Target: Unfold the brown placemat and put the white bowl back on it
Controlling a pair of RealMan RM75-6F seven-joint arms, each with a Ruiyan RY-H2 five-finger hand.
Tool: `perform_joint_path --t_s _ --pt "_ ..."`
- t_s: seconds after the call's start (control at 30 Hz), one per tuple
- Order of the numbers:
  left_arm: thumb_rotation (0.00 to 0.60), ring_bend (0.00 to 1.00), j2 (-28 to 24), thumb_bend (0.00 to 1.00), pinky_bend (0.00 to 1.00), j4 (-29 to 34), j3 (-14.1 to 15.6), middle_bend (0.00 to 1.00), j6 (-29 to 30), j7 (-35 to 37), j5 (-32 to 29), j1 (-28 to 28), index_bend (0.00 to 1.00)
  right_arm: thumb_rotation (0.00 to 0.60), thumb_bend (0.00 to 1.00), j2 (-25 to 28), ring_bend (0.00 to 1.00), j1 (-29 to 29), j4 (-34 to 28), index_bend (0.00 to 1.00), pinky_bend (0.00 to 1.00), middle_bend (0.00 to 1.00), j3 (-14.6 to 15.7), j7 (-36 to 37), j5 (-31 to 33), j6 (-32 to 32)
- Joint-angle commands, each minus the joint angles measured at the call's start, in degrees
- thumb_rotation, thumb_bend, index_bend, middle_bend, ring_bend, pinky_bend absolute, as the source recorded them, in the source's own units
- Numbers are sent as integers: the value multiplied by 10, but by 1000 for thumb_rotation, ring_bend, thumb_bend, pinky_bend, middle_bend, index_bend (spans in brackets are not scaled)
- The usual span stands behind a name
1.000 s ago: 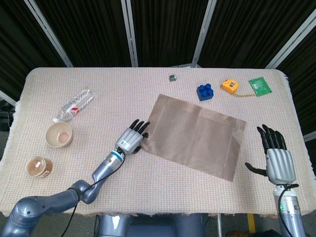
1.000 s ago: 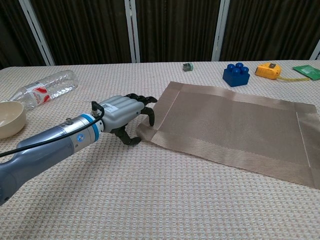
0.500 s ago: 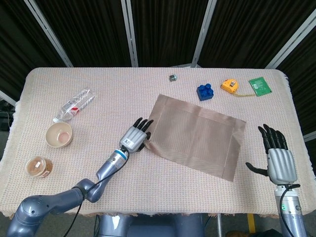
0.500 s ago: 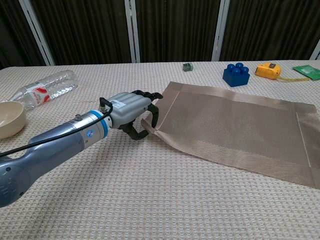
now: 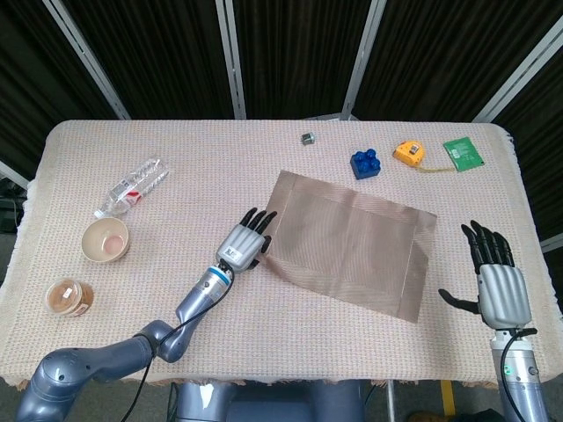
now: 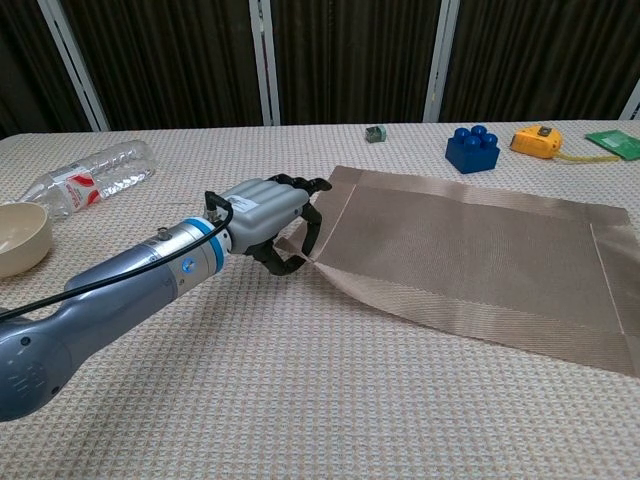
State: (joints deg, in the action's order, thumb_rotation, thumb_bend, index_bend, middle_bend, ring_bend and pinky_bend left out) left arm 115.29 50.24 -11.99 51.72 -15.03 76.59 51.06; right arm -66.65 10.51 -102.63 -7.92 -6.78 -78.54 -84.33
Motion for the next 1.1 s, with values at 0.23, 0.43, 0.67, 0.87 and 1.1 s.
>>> perform_joint_path --t_s 0.23,0.43,0.67,0.87,1.1 --pt "600 0 -65 541 0 140 26 0 50 -89 -25 -65 723 600 0 3 0 -3 -6 0 0 0 1 0 -8 -5" --pt "600 0 -161 539 0 324 59 0 67 -166 -59 -111 724 600 0 4 0 -6 -12 0 0 0 2 -3 -17 -9" --pt "600 0 -246 539 0 462 103 0 69 -224 -84 -134 735 600 0 5 0 -8 -17 0 0 0 2 -8 -27 -15" --pt "600 0 -278 540 0 506 133 0 93 -257 -86 -153 738 600 0 5 0 -9 -19 0 0 0 3 -12 -34 -17" --pt "600 0 -306 543 0 513 148 0 108 -242 -84 -171 742 600 0 5 0 -11 -23 0 0 0 4 -14 -41 -19"
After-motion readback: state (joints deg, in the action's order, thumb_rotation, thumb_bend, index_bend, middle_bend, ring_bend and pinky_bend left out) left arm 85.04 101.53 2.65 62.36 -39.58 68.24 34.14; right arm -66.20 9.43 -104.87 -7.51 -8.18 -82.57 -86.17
